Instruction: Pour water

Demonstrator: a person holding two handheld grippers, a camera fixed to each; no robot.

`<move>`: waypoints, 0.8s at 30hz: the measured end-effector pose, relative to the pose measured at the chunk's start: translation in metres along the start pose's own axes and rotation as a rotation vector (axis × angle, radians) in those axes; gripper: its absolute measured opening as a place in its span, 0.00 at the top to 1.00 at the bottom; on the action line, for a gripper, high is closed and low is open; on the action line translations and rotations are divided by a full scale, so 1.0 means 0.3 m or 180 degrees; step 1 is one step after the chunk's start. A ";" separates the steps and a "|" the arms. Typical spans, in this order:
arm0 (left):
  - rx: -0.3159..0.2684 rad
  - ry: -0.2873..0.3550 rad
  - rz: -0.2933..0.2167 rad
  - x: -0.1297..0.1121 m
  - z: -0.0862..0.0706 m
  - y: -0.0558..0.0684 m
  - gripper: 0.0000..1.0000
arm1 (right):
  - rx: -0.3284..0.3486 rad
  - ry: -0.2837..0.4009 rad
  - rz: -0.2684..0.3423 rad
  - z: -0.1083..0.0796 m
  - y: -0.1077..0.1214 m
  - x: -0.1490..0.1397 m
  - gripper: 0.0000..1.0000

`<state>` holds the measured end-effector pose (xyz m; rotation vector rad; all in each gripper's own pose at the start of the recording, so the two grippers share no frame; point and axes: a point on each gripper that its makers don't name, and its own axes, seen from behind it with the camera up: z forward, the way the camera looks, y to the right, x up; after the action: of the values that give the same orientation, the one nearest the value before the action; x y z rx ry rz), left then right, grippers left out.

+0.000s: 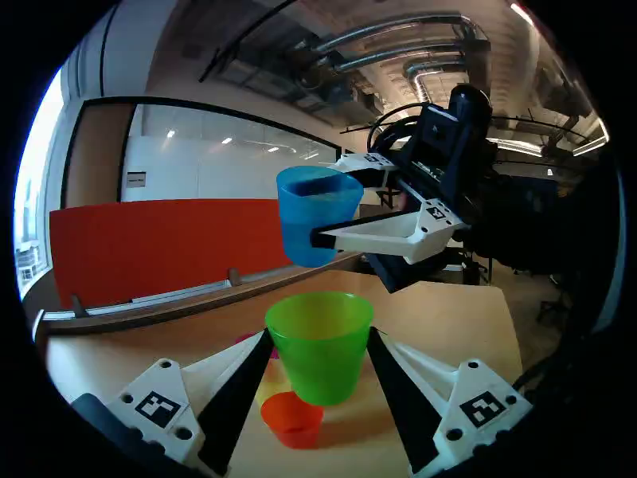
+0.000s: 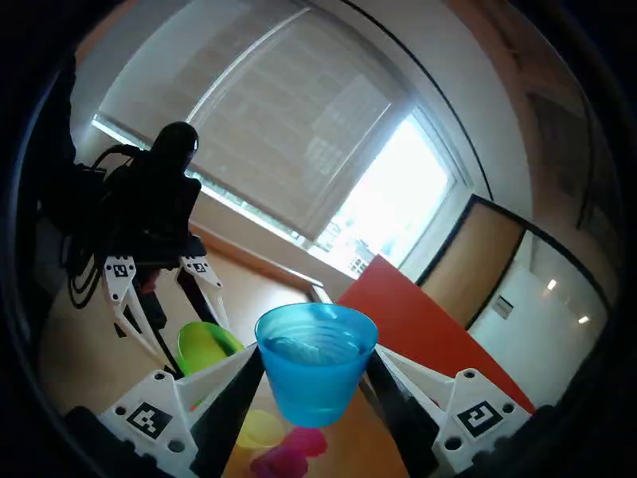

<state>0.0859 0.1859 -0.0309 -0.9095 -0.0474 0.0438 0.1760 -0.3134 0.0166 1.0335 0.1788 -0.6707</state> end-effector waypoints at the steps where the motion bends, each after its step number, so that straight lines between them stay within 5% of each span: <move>1: -0.0002 0.0000 0.0000 0.000 0.001 0.002 0.15 | -0.0006 0.0002 -0.0025 0.000 0.003 0.002 0.12; 24: -0.0017 0.0022 -0.0005 0.005 0.014 0.017 0.15 | -0.0044 -0.0055 -0.0664 0.013 0.032 0.030 0.12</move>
<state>0.0870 0.1923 -0.0325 -0.9149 -0.0419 0.0390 0.1881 -0.3175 0.0216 1.0036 0.2786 -0.8658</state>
